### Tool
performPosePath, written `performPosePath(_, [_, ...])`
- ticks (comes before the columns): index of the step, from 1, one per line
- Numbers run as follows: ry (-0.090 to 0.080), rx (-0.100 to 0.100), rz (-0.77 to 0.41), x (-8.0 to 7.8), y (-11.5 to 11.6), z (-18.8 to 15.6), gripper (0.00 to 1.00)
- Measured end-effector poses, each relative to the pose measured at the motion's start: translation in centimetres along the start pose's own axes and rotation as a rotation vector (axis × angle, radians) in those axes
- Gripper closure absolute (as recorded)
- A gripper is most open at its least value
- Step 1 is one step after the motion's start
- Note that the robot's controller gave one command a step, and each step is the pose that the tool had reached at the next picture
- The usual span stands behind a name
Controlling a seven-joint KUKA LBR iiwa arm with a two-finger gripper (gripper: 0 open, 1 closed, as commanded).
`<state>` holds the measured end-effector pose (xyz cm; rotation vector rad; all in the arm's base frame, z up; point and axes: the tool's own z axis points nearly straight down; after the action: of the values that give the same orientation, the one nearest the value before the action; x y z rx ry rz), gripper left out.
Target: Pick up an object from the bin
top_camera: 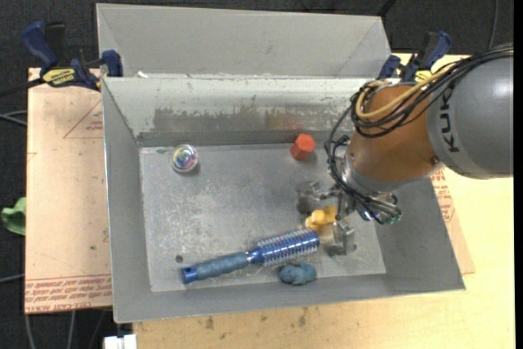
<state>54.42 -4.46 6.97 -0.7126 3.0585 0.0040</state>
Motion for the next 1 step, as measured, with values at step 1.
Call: performPosePath(1, [0.0,0.001,0.003,0.05,-0.16,-0.05,1.0])
